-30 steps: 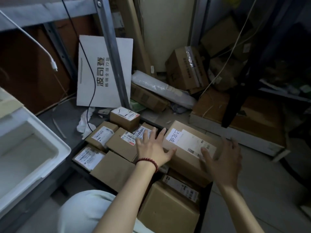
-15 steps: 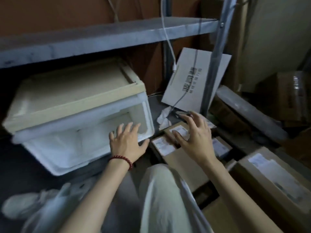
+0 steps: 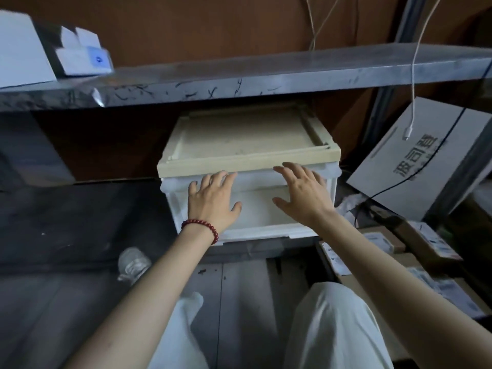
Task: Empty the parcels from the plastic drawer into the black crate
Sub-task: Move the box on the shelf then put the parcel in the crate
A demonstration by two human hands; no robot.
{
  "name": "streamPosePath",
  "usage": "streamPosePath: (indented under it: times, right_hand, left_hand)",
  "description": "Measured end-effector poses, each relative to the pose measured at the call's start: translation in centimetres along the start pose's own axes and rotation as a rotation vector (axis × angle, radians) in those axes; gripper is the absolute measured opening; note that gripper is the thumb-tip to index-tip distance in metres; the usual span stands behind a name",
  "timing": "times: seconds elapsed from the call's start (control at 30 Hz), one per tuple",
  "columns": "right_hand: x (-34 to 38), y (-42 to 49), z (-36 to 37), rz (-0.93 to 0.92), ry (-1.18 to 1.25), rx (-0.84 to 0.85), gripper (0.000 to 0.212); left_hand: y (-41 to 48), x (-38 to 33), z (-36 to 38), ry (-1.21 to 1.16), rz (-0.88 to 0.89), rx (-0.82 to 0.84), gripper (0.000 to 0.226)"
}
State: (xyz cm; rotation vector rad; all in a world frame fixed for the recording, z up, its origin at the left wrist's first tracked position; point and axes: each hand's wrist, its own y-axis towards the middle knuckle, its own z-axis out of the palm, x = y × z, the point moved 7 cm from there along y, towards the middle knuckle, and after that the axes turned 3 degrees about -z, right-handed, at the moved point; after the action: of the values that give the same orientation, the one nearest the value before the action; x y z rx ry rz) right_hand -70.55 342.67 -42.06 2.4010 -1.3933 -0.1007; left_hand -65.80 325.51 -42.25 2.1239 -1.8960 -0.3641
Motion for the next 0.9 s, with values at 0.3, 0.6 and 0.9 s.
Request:
streamPosePath:
  times: [0.3, 0.6, 0.9]
  right_hand:
    - [-1.9, 2.0, 1.6, 0.083, -0.011, 0.098, 0.051]
    - [-1.9, 1.3, 2.0, 0.03, -0.042, 0.049, 0.05]
    - [-3.3, -1.0, 1.1, -0.002, -0.005, 0.136, 0.051]
  left_hand:
    - [3.1, 1.9, 2.2, 0.02, -0.061, 0.134, 0.057]
    - [2.9, 2.0, 2.9, -0.053, -0.068, 0.111, 0.048]
    - [0.8, 2.2, 2.0, -0.079, 0.018, 0.085, 0.05]
